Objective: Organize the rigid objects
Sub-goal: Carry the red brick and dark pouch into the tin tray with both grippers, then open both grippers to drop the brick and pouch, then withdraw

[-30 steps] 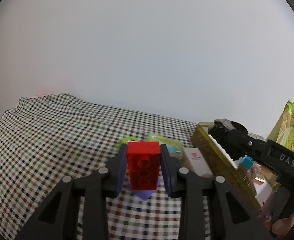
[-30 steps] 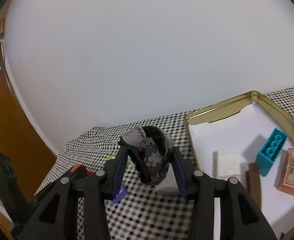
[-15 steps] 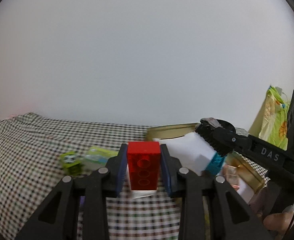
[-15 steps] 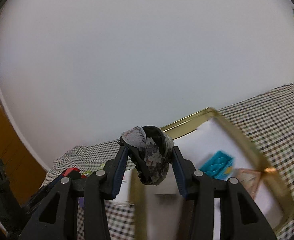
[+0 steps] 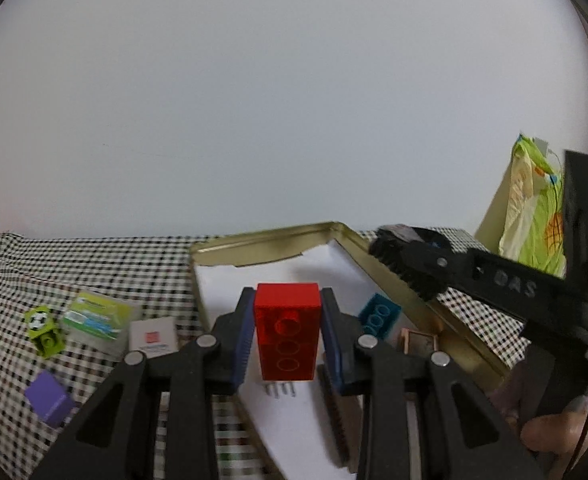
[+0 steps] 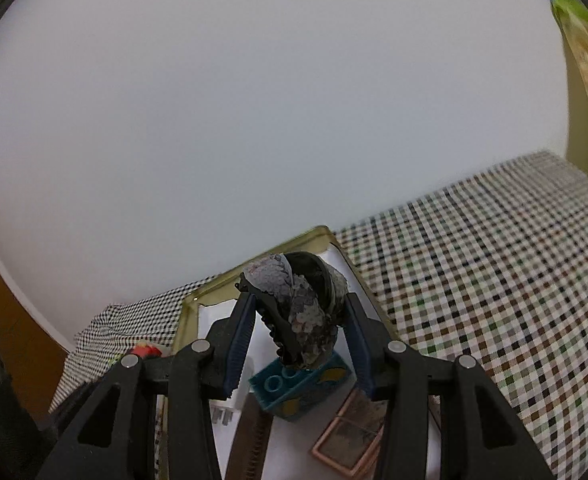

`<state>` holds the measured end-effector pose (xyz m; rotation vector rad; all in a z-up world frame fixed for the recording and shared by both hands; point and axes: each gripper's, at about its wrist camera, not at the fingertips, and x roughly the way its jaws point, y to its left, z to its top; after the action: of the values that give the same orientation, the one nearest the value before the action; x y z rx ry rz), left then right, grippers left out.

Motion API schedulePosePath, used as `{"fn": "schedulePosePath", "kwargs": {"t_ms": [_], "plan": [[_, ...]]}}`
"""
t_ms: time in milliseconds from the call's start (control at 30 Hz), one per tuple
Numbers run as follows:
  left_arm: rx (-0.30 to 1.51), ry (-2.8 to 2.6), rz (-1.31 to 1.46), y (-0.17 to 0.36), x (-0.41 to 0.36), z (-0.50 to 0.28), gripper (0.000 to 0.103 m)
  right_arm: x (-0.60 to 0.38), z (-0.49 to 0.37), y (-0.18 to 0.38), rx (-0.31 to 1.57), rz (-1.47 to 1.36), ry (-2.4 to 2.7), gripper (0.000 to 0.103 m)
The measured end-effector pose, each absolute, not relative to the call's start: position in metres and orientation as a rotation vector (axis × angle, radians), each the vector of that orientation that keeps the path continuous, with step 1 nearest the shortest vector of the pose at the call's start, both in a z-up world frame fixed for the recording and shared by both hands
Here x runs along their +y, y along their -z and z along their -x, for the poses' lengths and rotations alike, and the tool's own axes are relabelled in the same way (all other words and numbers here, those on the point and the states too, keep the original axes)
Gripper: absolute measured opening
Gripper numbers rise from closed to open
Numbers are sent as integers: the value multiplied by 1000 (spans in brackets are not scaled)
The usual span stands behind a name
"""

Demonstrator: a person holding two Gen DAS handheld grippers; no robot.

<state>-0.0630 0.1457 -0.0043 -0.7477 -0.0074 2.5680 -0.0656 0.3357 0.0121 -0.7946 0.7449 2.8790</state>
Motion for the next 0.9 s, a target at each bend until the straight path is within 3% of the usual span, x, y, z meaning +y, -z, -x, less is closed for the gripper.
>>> {"fn": "schedulePosePath", "kwargs": {"t_ms": [133,900], "plan": [[33,-2568,761,5,153,51,30,340,74,-6,822,846,-2872,47],[128,-2585,934,34,168,44,33,313,89,-5,776,962,-2907,49]]}}
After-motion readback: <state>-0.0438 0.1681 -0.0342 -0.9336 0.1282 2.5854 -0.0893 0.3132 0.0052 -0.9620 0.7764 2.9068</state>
